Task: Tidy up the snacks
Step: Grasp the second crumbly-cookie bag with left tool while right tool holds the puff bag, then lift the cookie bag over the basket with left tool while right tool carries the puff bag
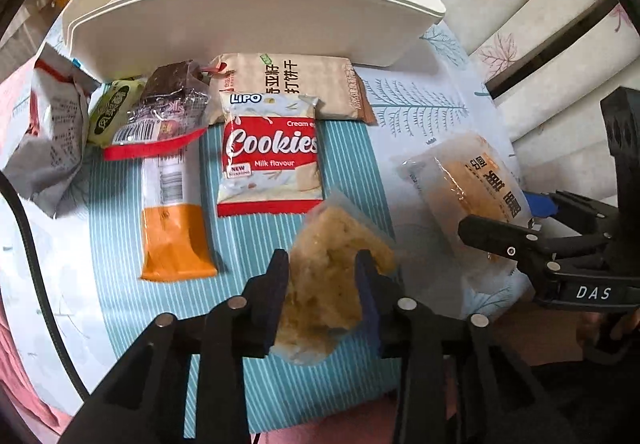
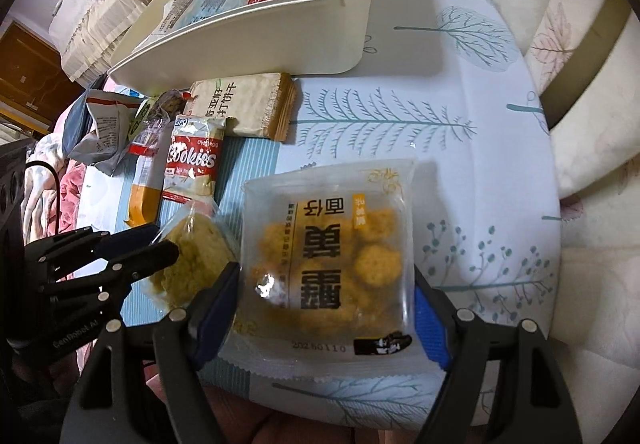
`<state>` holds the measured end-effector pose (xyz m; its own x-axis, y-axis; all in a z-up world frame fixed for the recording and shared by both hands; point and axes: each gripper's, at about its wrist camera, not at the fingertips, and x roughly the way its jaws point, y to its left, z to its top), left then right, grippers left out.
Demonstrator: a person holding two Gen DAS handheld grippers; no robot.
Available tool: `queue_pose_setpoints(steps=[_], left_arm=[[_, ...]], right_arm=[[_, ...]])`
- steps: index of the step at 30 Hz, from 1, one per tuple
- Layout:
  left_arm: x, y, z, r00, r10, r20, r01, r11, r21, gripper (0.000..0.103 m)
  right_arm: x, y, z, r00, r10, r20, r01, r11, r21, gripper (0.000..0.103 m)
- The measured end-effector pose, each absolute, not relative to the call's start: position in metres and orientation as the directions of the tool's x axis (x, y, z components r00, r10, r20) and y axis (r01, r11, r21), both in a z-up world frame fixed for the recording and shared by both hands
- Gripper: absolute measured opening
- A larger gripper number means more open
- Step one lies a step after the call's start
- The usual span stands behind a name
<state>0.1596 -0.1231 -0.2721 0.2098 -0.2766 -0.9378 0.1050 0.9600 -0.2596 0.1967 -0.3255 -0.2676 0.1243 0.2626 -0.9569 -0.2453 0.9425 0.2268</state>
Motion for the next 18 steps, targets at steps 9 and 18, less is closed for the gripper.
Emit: queue_pose_setpoints(steps=[9,18], left_arm=[[0.146,-0.146,-0.274,0.2,-0.228,-0.953,0.159,0.967,-0.198,0.065],[0.152,-0.159,-0.29,0.188,-0.113,-0.976,0.174,0.982,-0.08,0.065]], right_arm=[[0.191,-0.339,-0.264,0.138,0.271,-0.953,-0.242,0.942,0.232,0.079],[0.185,-0.346,-0.262,0.14,0.265,-0.954,-0.242,0.943,0.227,0.079]])
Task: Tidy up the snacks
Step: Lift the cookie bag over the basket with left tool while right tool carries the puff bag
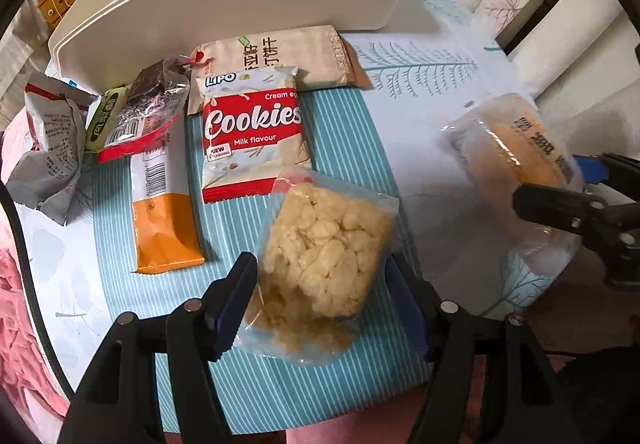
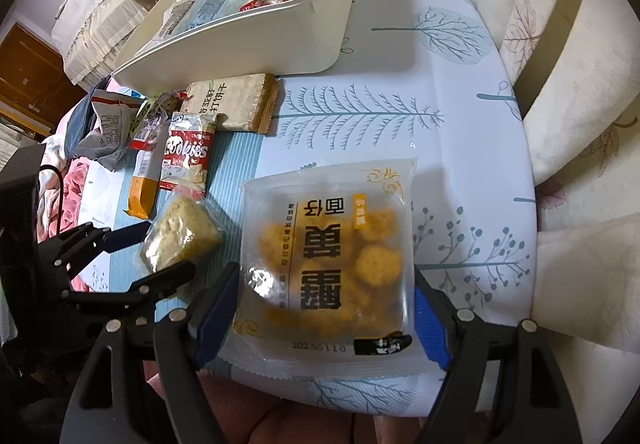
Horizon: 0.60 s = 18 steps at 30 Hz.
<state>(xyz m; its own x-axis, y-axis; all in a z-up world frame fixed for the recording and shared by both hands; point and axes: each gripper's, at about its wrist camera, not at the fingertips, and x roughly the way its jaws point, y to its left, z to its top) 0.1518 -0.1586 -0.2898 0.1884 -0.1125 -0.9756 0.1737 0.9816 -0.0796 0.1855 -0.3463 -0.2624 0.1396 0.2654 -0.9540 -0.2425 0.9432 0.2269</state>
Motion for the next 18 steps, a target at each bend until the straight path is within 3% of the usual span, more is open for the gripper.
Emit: queue_pose_setpoints(steps=[9,18], left_arm=[[0.16,-0.16,-0.302,0.157,-0.093,-0.983,0.185,0.981,-0.064,0.062],[0.167,-0.153,-0.282,0.194,-0.085,-0.977,0.193,0.98,-0.047,0.058]], right_arm=[[0.183,-0.352,-0.262,0.14,0.254,-0.957,-0.236,0.947,0.217,0.079],[0.189,-0.348,-0.251,0.156,0.261,-0.953,-0.236,0.946,0.221,0.079]])
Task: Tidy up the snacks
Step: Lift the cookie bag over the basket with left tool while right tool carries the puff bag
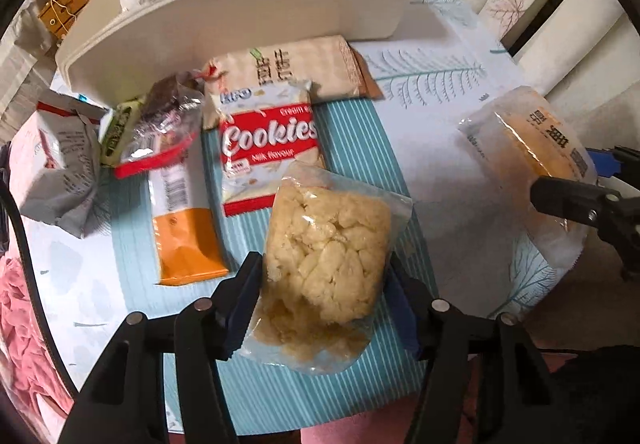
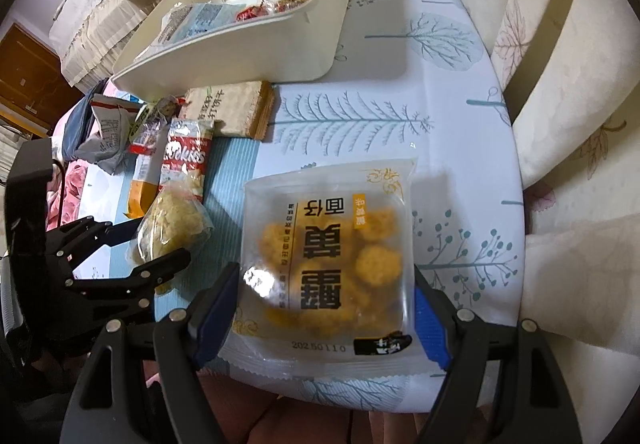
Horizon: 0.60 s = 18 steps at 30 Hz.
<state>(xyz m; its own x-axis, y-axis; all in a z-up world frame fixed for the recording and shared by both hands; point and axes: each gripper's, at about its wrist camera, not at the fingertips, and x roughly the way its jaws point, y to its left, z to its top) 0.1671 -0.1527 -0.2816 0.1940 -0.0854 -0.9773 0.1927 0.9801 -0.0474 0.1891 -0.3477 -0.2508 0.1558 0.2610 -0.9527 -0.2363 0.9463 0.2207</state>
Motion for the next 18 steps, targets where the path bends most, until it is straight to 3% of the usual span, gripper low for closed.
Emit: queue_pose_setpoints(steps=[18], left_arm=[[0.228,-0.121,-0.176,0.332,-0.135,-0.934,0.22,0.973,-0.062,0.058]], right_arm=[[0.237,-0.319,-0.185,0.28,0.318,-0.906,-0.269,0.932,0.244,0.079]])
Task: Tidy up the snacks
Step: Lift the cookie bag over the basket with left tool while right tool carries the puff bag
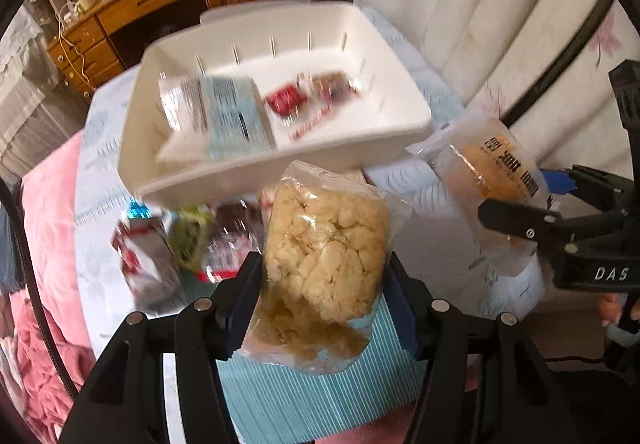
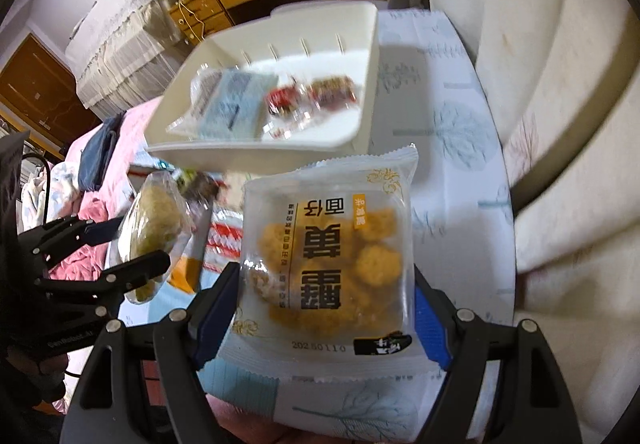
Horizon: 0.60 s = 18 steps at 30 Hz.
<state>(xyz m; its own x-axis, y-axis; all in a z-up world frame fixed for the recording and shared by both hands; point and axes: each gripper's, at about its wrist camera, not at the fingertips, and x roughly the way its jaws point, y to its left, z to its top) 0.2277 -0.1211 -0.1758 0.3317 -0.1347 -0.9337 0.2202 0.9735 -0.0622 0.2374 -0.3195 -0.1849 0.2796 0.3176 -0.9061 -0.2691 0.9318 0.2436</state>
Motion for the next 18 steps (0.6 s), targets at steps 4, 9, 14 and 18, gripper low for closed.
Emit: queue_pose_setpoints(steps=[4,9,14,18], left_arm=[[0.242,-0.11,-0.157,0.357,-0.132,-0.925,0.222,0.974,-0.053,0.058],[0.267,-0.095,-0.14,0.391,-0.126,-0.911,0.203,0.978,-0.049,0.058],[0.294,-0.08,-0.131,0.422,-0.13,-0.897,0.181,0.982,-0.057,0.058],[0.315,-0.067,-0.131,0.44,-0.138,-0.887,0.157,0.985,-0.075,0.058]], right_arm=[[0.252,-0.308,-0.168,0.315,0.329,-0.89,-0.288,0.927,0.241,0.079],[0.273,-0.291,-0.152,0.348,0.343,-0.873,-0.306,0.921,0.24,0.079],[0.294,-0.275,-0.145,0.372,0.35,-0.86,-0.317,0.918,0.237,0.079],[0.309,-0.265,-0.146,0.386,0.355,-0.851,-0.317,0.918,0.239,0.08]])
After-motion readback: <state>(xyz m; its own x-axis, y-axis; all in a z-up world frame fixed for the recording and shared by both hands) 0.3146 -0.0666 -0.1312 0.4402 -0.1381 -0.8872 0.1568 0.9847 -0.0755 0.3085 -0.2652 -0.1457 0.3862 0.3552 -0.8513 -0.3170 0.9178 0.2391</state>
